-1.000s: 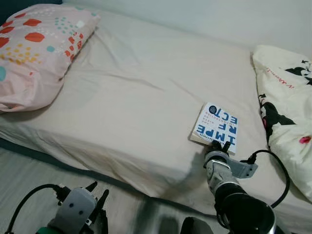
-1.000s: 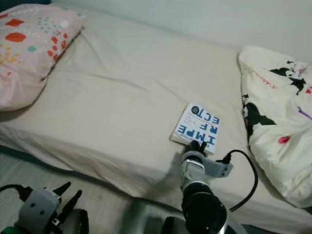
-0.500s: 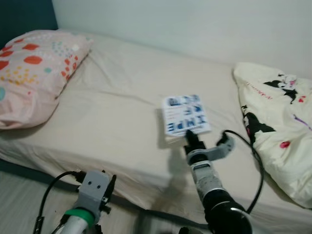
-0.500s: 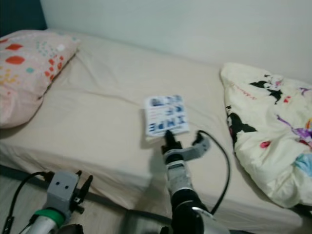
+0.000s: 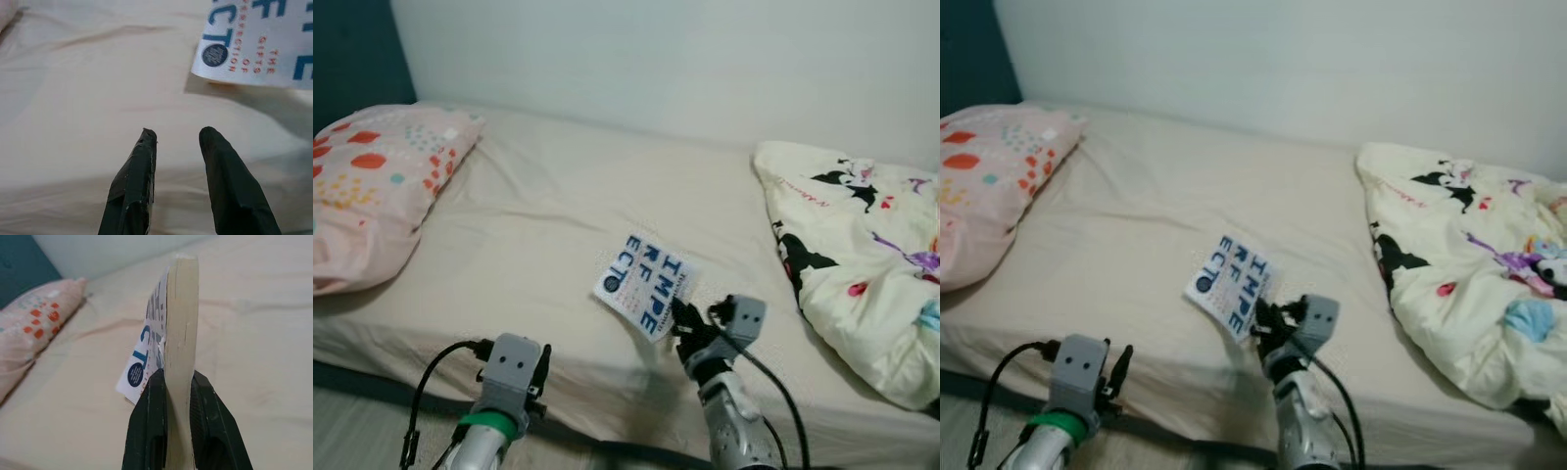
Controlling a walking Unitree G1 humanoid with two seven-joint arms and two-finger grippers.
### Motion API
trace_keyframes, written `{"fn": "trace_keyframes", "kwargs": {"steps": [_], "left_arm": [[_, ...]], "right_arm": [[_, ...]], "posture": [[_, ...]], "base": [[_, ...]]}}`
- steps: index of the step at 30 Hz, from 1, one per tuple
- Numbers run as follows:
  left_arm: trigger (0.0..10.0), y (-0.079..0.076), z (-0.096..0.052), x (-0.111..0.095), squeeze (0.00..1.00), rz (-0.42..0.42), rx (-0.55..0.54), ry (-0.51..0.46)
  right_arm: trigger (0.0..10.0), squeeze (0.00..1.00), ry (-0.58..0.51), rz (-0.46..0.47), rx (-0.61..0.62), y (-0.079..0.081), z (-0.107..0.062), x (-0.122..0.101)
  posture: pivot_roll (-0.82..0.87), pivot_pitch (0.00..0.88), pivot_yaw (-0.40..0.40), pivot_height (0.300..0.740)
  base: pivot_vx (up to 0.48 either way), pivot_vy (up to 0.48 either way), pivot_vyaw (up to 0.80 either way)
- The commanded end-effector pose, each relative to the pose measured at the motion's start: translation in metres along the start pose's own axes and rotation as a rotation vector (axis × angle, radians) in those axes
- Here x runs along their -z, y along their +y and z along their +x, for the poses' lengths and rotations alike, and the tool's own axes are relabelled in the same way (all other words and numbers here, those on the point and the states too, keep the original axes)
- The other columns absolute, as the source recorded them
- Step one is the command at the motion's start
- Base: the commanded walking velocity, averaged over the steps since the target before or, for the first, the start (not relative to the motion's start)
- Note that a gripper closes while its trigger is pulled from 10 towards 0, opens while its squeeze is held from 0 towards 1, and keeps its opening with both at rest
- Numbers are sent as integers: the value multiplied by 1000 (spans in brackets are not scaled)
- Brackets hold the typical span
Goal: Clean up the room
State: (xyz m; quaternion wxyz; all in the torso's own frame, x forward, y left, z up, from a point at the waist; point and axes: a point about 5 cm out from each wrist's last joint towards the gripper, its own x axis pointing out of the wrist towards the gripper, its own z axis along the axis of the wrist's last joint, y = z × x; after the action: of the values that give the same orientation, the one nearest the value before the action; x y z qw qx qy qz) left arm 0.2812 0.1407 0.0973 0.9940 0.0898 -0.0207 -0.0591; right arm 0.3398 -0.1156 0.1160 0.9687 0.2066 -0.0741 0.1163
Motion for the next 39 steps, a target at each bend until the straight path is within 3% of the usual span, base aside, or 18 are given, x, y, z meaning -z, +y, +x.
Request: {"fn": "trace_keyframes", "kwargs": {"steps": [1,10,17,39], "left_arm": [[10000,-3,-2,5,0,7,14,12],[10000,-4,-4,6,0,-2,3,4],[10000,2,-6,8,0,-3,-28,-1],[10000,2,-12,11,0,0,-38,6]], "right_arm": [[10000,0,-21,7,22,0,-3,-5],[10000,0,18,12,36,5,-13,3],[10000,0,10,38,33,8,-7,-3],[10000,0,50,37,36,9,-13,3]], "posture": [[23,36,-3,567],[37,28,-15,596],[47,34,-33,631],[55,51,-40,710]], "base": [[0,0,0],[0,0,0],[0,0,0],[0,0,0]]}}
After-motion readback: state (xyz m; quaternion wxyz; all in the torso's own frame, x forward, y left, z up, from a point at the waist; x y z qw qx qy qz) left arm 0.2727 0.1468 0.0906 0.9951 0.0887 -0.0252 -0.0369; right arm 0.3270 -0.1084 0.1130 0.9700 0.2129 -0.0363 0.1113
